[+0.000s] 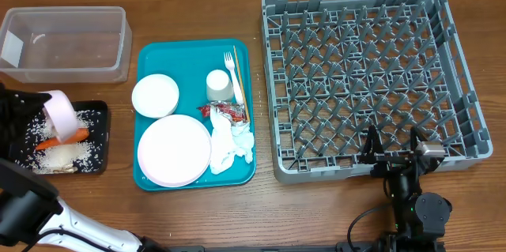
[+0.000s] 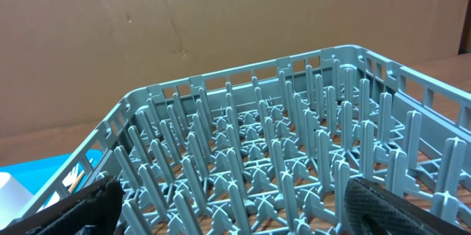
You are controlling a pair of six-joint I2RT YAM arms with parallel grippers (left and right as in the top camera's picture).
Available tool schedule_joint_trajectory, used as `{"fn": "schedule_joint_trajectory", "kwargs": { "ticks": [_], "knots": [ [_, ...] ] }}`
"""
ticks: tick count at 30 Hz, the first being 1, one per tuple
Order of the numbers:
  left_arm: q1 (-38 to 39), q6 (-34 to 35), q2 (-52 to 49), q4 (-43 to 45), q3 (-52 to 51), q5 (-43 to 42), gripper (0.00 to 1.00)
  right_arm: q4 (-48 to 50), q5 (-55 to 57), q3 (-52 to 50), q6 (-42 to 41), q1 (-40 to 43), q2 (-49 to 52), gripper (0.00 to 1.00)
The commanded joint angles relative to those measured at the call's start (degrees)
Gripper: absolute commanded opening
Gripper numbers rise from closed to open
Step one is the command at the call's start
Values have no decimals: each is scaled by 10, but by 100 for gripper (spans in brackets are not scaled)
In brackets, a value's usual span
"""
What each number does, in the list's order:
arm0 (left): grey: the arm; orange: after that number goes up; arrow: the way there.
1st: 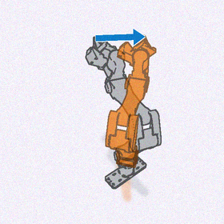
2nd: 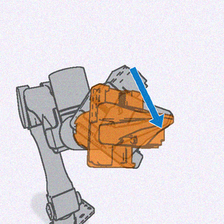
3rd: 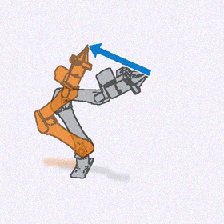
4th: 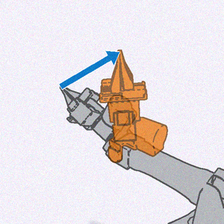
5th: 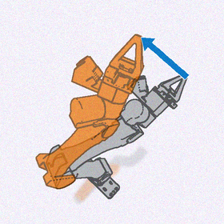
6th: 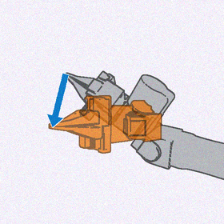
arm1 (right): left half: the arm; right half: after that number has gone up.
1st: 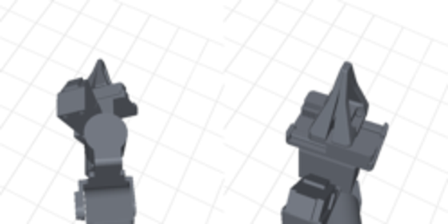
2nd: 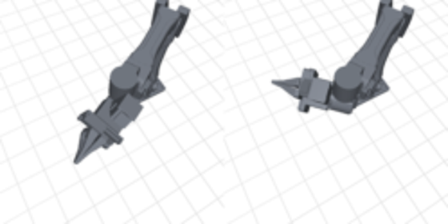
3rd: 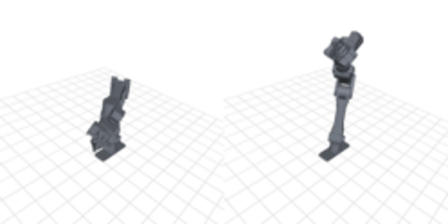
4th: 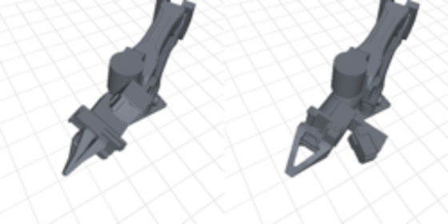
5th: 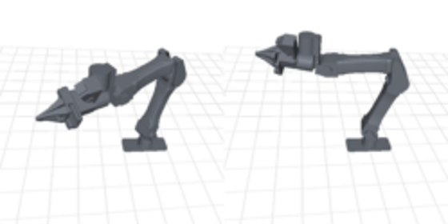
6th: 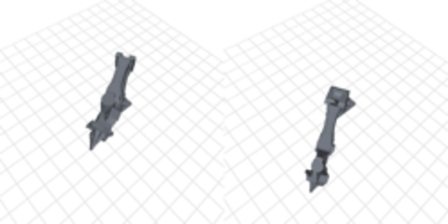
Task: Sort waste into correct bins and load items into the dishwasher rack
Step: 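Tilt the pink bowl to dump peanut shells and rice onto the tray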
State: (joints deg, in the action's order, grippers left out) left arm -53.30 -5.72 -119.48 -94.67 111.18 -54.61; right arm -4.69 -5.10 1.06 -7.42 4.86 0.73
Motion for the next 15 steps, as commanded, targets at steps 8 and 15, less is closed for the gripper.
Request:
{"fn": "schedule_joint_trajectory", "kwargs": {
  "ticks": [8, 15],
  "knots": [
    [-12, -59, 8, 111, -153, -129, 4, 3, 4, -6, 2, 2, -4, 100],
    [-12, -59, 7, 121, -167, -171, 4, 3, 4, -6, 2, 2, -4, 100]
  ]
}}
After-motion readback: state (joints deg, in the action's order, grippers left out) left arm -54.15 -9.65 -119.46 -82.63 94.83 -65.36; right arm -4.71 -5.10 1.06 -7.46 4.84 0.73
